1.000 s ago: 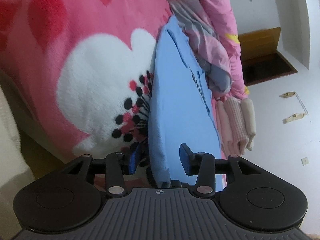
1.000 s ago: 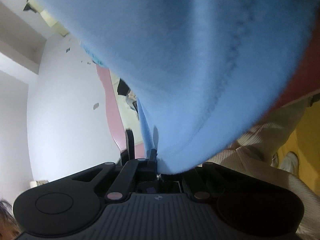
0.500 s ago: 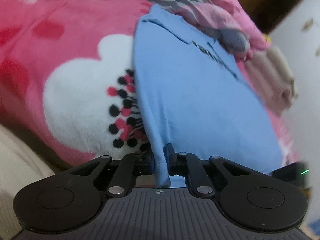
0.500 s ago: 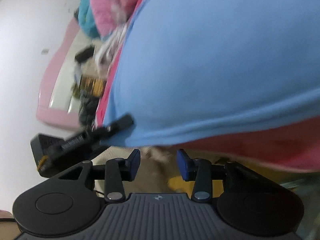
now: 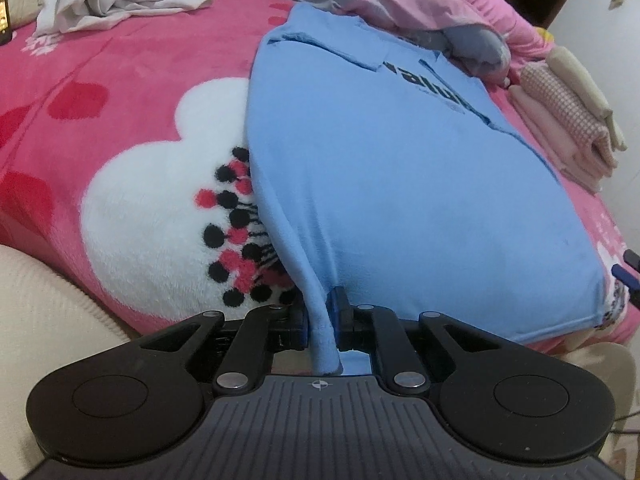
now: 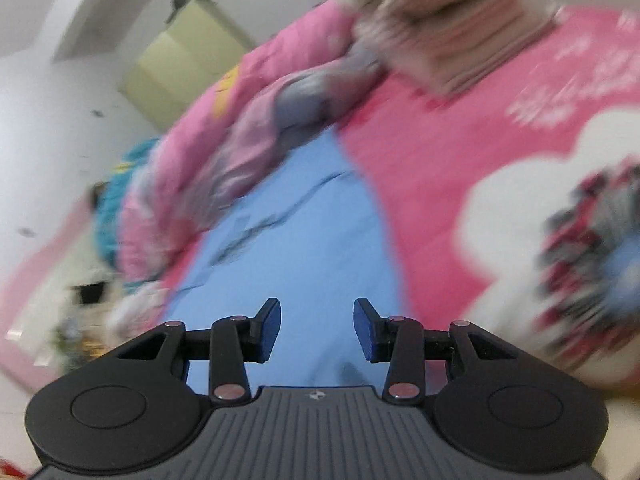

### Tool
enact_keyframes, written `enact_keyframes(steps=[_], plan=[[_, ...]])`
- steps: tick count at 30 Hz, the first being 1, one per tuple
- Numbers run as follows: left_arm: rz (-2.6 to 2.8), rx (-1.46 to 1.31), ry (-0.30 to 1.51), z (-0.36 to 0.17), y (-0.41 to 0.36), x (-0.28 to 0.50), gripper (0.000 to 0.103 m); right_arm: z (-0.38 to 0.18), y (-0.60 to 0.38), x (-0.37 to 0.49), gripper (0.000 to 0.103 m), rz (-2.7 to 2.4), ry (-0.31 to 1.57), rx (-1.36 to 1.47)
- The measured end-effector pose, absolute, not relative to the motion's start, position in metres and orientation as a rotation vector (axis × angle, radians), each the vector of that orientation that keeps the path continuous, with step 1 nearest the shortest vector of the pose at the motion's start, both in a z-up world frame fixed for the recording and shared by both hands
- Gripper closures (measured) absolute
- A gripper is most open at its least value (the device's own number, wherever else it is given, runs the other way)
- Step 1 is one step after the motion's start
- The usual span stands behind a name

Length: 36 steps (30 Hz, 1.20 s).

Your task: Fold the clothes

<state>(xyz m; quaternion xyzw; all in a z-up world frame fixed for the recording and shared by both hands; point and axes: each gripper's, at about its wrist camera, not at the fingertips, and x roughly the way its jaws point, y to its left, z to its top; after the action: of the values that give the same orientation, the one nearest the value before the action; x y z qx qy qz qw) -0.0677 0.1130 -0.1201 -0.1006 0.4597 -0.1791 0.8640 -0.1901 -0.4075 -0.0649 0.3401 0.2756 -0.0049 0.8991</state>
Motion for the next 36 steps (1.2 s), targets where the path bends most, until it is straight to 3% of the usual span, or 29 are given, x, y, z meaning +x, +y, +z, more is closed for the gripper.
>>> enact_keyframes(steps=[4, 13, 21, 24, 27, 36], plan=[[-0.356, -0.187, 0.973, -0.118, 0.107, -0.066, 0.093, -0.094, -0.426, -0.193, 0.061, -0.001, 0.61, 0.757], [-0.344, -0.152, 0.989, -0.117, 0.104, -0.065, 0.093, -0.1, -0.429, -0.223, 0.061, 0.074, 0.636, 0.805], [-0.328, -0.149, 0.976, -0.117, 0.101, -0.067, 0.093, -0.108, -0.429, -0.22, 0.074, 0.087, 0.671, 0.814], [-0.333, -0.099, 0.964, -0.115, 0.096, -0.07, 0.093, -0.108, -0.424, -0.218, 0.089, 0.109, 0.687, 0.792], [-0.339, -0.07, 0.956, -0.113, 0.094, -0.073, 0.094, -0.104, -0.418, -0.22, 0.096, 0.109, 0.68, 0.758], [-0.443, -0.268, 0.85, -0.077, 0.121, -0.082, 0.1, -0.062, -0.409, -0.228, 0.099, 0.157, 0.527, 0.754]])
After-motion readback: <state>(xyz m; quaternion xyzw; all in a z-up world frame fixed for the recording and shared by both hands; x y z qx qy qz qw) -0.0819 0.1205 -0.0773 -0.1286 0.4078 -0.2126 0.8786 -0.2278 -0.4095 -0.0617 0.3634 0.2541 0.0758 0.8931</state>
